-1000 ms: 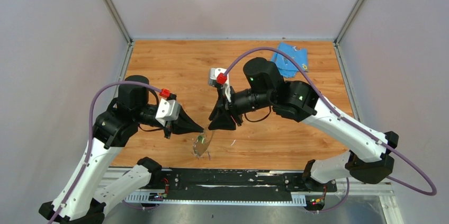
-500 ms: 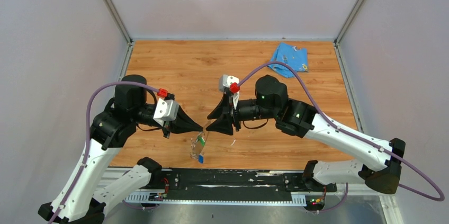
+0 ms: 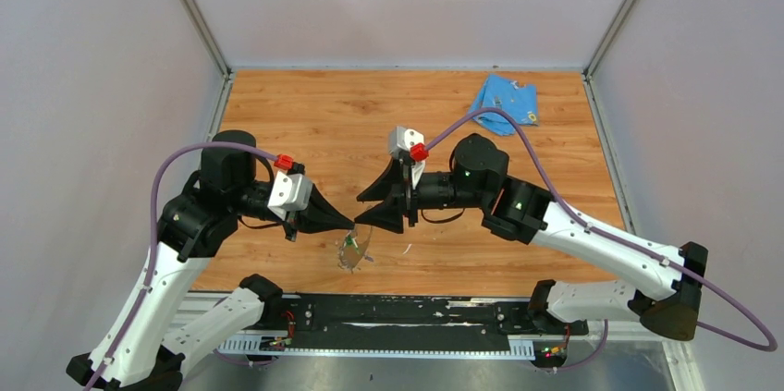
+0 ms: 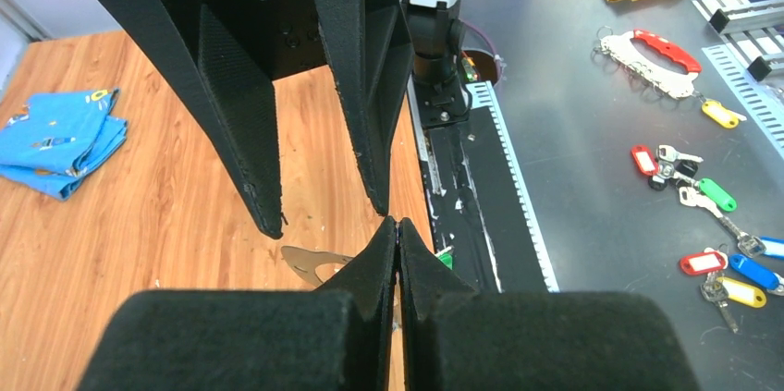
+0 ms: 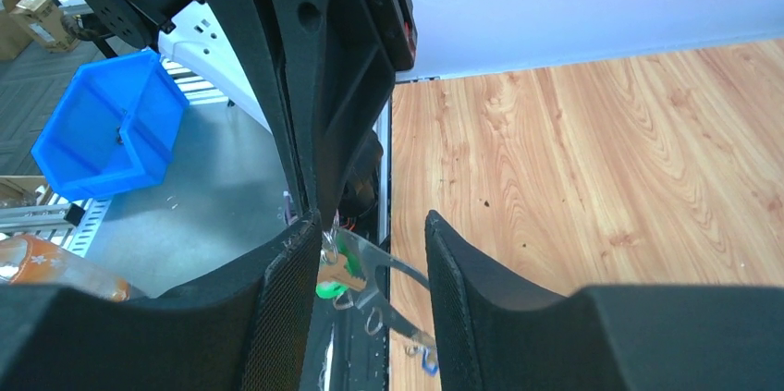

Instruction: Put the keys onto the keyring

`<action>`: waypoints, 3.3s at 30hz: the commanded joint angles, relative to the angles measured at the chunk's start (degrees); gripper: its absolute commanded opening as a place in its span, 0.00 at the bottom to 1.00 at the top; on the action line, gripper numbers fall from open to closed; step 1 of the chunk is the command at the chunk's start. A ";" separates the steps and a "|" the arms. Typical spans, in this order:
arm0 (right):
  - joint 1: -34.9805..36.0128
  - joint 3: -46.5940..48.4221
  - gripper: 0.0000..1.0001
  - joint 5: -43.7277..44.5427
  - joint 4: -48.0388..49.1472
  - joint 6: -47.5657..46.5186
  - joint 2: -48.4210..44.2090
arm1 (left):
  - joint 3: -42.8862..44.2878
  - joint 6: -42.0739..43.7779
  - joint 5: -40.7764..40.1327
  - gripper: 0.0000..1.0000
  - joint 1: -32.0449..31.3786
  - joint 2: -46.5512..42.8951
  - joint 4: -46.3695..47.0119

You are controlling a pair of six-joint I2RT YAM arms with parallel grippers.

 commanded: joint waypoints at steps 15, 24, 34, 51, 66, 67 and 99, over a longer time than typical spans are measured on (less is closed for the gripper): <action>1.14 -4.47 0.55 -0.97 2.69 2.43 -2.17 | 2.41 -0.42 0.56 0.00 -0.42 -0.03 1.29; 2.27 -4.89 0.57 0.92 4.44 2.95 -1.34 | 2.77 -0.15 0.50 0.00 -0.44 0.32 1.33; 2.74 -4.59 0.43 1.17 5.70 3.53 -0.51 | 3.11 -0.03 0.37 0.00 -0.47 0.50 1.33; 2.82 -6.14 0.00 3.75 9.94 6.21 -1.00 | 2.25 0.13 0.34 0.00 -0.45 0.05 1.33; 2.73 -12.61 0.40 20.74 -10.96 0.90 3.76 | -2.52 1.48 -14.93 0.25 -0.42 -1.50 1.25; 2.74 -13.36 0.43 22.87 -10.89 0.87 5.23 | -3.33 2.21 -17.00 0.36 -0.36 -1.35 1.05; -20.06 -22.60 0.52 24.06 6.52 13.68 21.76 | -9.00 60.18 -27.90 0.62 -0.25 39.11 10.39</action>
